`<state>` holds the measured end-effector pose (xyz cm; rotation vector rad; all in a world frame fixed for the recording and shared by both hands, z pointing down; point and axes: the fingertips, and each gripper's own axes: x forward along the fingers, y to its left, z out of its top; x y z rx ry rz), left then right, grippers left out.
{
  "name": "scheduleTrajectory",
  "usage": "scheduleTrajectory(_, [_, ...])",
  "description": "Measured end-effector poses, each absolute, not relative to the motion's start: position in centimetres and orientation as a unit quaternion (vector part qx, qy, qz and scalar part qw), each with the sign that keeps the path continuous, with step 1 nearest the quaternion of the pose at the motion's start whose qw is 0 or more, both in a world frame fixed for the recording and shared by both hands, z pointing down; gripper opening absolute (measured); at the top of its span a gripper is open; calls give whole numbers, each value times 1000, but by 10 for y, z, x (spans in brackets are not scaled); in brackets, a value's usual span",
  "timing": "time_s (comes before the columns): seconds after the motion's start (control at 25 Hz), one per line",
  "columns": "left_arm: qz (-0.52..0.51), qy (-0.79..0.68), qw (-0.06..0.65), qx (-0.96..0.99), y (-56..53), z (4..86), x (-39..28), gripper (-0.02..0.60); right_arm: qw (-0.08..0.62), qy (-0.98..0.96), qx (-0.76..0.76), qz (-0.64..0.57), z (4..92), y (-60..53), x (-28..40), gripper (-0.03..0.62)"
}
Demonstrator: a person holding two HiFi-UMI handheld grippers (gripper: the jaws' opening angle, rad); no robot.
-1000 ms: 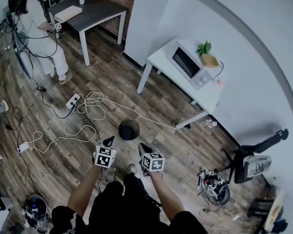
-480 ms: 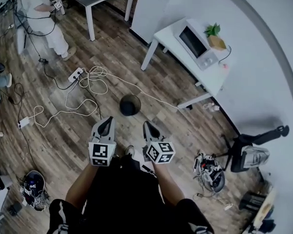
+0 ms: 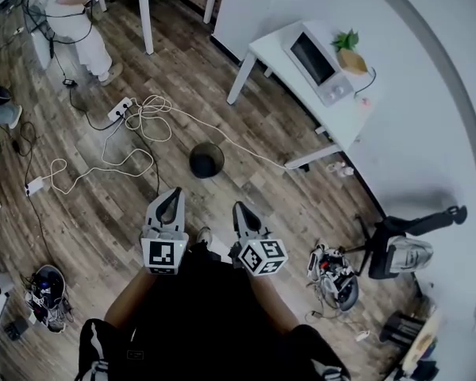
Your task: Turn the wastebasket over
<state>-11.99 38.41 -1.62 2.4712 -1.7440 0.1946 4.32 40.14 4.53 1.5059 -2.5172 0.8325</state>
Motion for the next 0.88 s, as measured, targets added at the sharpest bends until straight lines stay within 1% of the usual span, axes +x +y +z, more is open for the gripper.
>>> scheduleTrajectory(0.28, [54,-570,64,817,388,-22,-107,32,48,-831,492,256,38,404,50,32])
scheduleTrajectory(0.88, [51,-569,59,818,384,-23,-107,32,43,-831,491,259,36,400,50,32])
